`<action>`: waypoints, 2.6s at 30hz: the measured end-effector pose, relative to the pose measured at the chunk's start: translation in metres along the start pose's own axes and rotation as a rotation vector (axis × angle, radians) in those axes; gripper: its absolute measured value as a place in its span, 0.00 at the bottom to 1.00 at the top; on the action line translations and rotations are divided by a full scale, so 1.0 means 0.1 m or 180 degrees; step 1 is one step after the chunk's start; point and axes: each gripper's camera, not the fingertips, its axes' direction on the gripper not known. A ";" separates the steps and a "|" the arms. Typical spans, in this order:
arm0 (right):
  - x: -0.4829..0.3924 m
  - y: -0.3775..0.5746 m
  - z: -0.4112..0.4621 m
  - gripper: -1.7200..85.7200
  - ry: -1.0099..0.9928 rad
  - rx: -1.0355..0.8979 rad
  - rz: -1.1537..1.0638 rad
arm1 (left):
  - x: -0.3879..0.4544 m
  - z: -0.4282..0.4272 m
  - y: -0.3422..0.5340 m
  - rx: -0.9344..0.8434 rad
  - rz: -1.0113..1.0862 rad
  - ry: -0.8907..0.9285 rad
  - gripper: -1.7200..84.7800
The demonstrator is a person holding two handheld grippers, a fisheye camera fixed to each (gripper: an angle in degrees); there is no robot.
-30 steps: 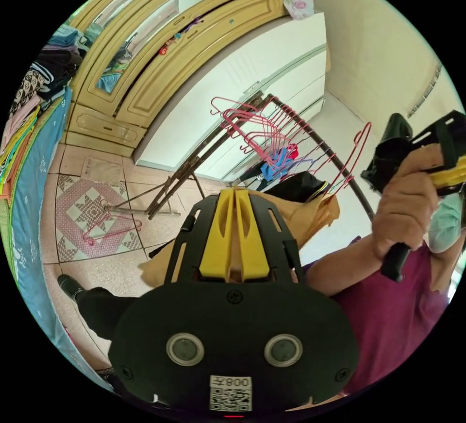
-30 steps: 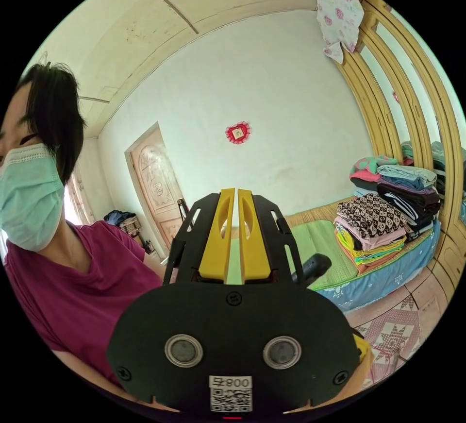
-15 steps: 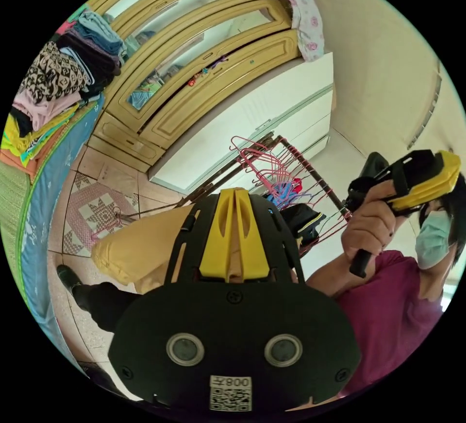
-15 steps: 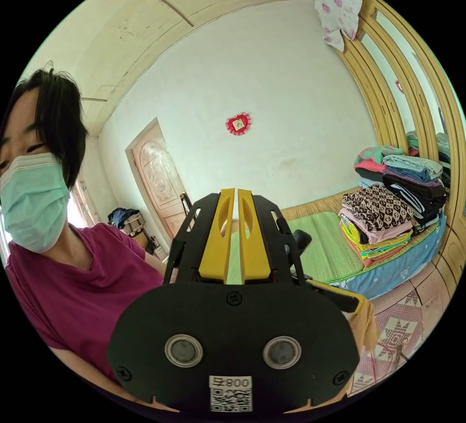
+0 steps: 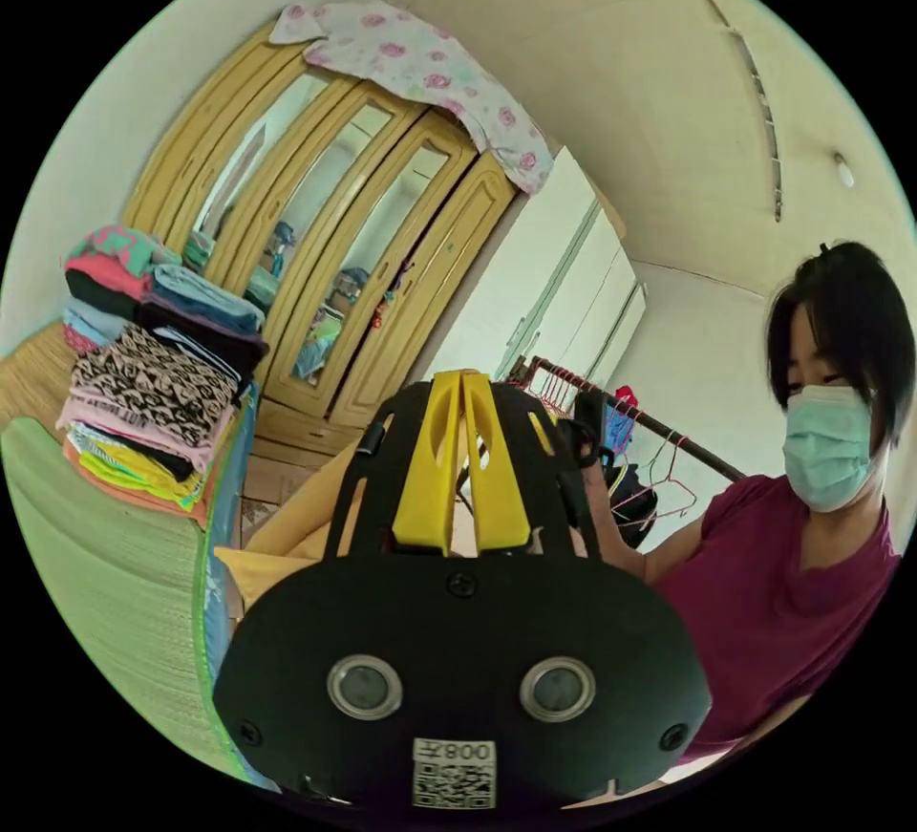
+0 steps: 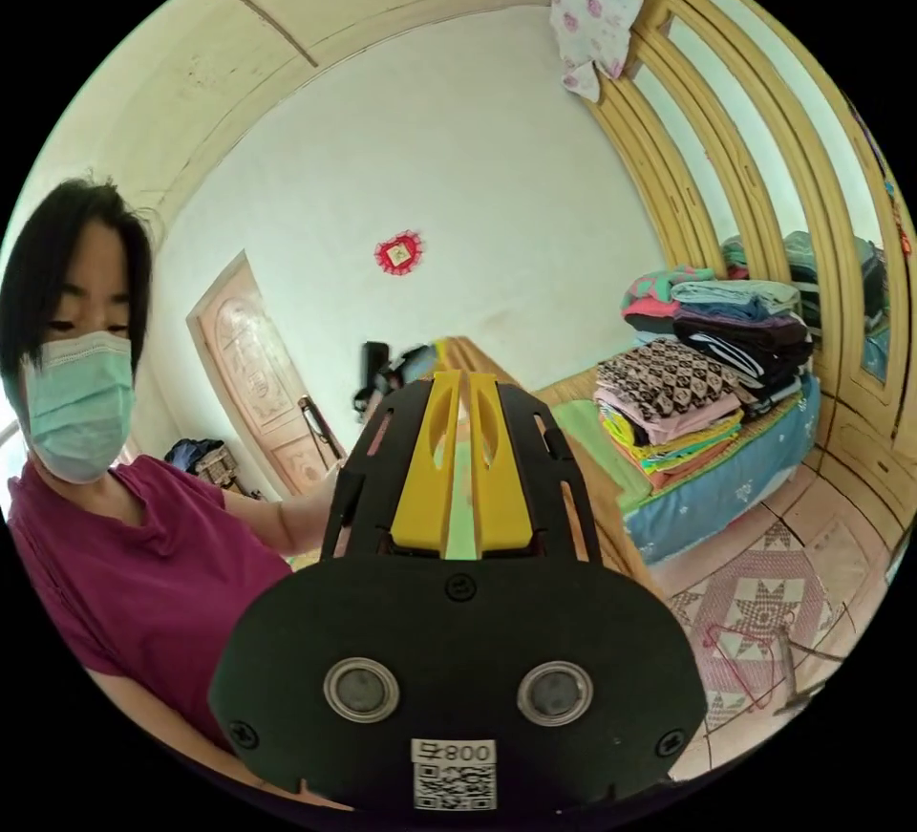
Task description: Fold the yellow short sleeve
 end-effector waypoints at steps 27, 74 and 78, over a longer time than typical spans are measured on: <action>-0.48 2.84 3.44 0.08 -0.0768 -0.2425 -0.0078 | 1.61 -3.13 -0.16 0.0518 0.0461 -0.1429 0.02; -2.39 3.98 4.00 0.02 0.1044 -0.2540 -0.1234 | 2.74 -3.93 0.32 0.0582 0.0377 -0.2283 0.02; -2.26 3.84 3.91 0.03 0.0777 -0.2467 -0.1066 | 2.81 -4.11 0.47 0.0701 0.0255 -0.2329 0.02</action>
